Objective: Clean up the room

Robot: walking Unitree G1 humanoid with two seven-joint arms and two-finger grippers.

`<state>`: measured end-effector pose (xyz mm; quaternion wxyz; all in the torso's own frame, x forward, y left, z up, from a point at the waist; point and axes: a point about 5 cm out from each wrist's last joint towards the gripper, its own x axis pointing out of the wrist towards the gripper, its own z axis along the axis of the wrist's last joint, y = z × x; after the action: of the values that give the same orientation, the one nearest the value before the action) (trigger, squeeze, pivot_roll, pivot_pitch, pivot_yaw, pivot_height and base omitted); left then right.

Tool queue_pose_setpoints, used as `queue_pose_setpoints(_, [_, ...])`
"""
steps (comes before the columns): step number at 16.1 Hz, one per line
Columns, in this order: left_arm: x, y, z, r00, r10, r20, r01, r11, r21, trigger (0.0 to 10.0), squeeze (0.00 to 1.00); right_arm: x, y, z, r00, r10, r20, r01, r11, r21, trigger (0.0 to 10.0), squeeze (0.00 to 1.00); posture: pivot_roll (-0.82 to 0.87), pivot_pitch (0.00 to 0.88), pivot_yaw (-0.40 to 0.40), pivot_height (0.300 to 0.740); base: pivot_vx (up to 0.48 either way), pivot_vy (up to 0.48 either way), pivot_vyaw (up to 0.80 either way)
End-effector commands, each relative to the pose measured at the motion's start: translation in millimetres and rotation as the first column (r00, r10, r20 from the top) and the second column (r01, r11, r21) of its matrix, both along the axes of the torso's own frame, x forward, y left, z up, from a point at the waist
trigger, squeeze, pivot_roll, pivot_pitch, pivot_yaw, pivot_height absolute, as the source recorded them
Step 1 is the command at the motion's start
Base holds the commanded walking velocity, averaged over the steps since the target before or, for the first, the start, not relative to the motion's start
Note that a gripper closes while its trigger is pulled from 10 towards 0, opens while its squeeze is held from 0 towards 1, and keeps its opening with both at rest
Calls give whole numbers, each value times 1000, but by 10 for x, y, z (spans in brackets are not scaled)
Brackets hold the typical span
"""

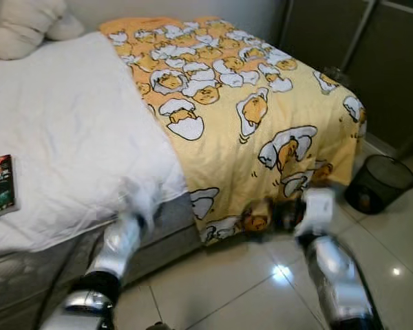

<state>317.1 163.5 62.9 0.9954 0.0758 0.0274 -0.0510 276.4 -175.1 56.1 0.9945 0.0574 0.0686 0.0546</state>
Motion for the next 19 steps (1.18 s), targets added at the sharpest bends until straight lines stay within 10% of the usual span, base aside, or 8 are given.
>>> queue_pose_setpoints(1, [22,-15,269,993,49,108,-34,990,-134,10000,1000,116,-69,211,996,-39,81,38,999,17,10000,0,58,0,-6,740,0,0,606])
queue_pose_setpoints(2, [27,-107,371,989,2,149,20,989,-146,10000,1000,157,-58,241,996,-31,87,29,999,20,10000,0,63,0,-9,740,0,-424,550])
queue_pose_setpoints(3, [62,-192,447,982,-7,187,27,994,-107,10000,0,208,-17,241,996,-12,89,10,1000,20,10000,0,63,0,-6,740,244,-412,494])
queue_pose_setpoints(10, [-62,139,83,972,231,-30,-230,973,33,10000,43,136,54,61,997,-53,60,52,998,23,10000,0,35,0,27,740,70,-445,455])
queue_pose_setpoints(11, [3,77,120,980,199,-24,-198,980,37,10000,1000,125,42,39,997,-52,61,50,998,26,10000,1000,31,0,36,740,0,-465,450])
queue_pose_setpoints(19, [18,-43,151,989,146,-16,-145,988,53,10000,1000,69,-50,25,993,-76,86,76,997,1,10000,1000,17,0,44,740,33,-426,446])
